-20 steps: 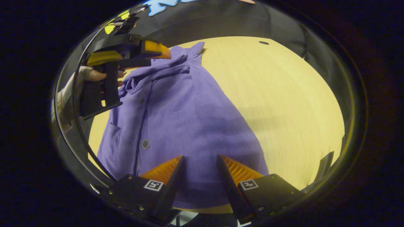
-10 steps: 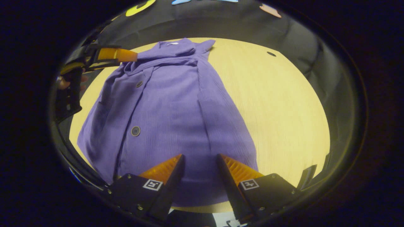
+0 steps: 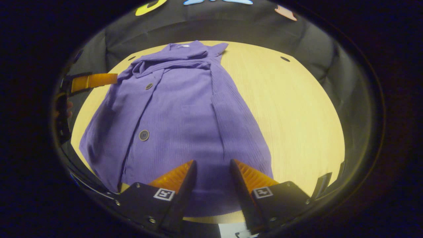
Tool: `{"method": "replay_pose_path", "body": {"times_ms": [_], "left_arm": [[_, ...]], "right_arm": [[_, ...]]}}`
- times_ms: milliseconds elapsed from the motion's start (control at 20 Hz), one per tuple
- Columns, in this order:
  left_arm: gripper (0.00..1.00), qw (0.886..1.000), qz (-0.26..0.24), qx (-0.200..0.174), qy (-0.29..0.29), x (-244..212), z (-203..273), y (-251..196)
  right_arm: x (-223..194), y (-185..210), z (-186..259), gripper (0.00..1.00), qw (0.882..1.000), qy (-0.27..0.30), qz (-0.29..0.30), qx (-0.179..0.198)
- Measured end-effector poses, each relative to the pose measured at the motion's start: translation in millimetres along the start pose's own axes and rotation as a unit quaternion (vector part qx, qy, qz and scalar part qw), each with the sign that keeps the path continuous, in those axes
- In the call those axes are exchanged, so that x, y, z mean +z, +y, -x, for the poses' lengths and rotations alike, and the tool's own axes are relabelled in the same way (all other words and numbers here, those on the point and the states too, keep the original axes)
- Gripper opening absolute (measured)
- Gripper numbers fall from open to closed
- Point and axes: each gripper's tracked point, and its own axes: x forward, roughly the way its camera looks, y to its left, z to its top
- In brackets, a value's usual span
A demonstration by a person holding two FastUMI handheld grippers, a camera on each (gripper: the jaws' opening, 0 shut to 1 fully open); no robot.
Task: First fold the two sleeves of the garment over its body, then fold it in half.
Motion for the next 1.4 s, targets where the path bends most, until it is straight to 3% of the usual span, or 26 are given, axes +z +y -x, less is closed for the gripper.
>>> {"method": "replay_pose_path", "body": {"times_ms": [50,250,300,400,650,1000,1250,1350,1400], "left_arm": [[1.0,1.0,-0.003,0.0,0.002,-7.3,6.8,1.1],[0.99,1.0,-0.01,0.003,0.02,-39.8,32.3,10.2],[0.99,1.0,-0.01,0.004,0.026,-46.9,36.8,12.5],[1.0,0.999,-0.013,0.007,0.038,-63.1,45.4,16.5],[0.99,0.998,-0.018,0.002,0.064,-98.3,57.5,18.4],[0.99,0.991,-0.009,0.014,0.131,-149.6,51.6,26.3],[0.99,0.99,-0.004,0.014,0.137,-150.2,52.9,20.1],[0.92,0.991,-0.016,0.0,0.136,-148.8,50.6,14.7],[0.81,0.99,-0.019,-0.005,0.137,-148.0,49.4,12.2]], "right_arm": [[0.4,0.3,0.1,0.64,1.0,0.0,0.004,-0.001],[-0.4,0.2,-1.1,0.63,1.0,0.012,0.001,0.003],[3.9,8.4,0.8,0.63,1.0,0.0,-0.013,0.024],[3.1,8.7,-1.1,0.17,1.0,-0.003,-0.024,0.012],[2.5,10.9,-1.4,0.16,1.0,0.013,-0.01,0.005],[2.7,10.1,-1.8,0.16,0.999,0.012,-0.035,0.006],[2.3,9.7,-2.3,0.17,0.999,0.011,-0.047,0.008],[2.4,9.4,-2.2,0.17,0.999,0.01,-0.05,0.008],[2.0,9.6,-2.5,0.16,0.999,0.011,-0.05,0.009]]}}
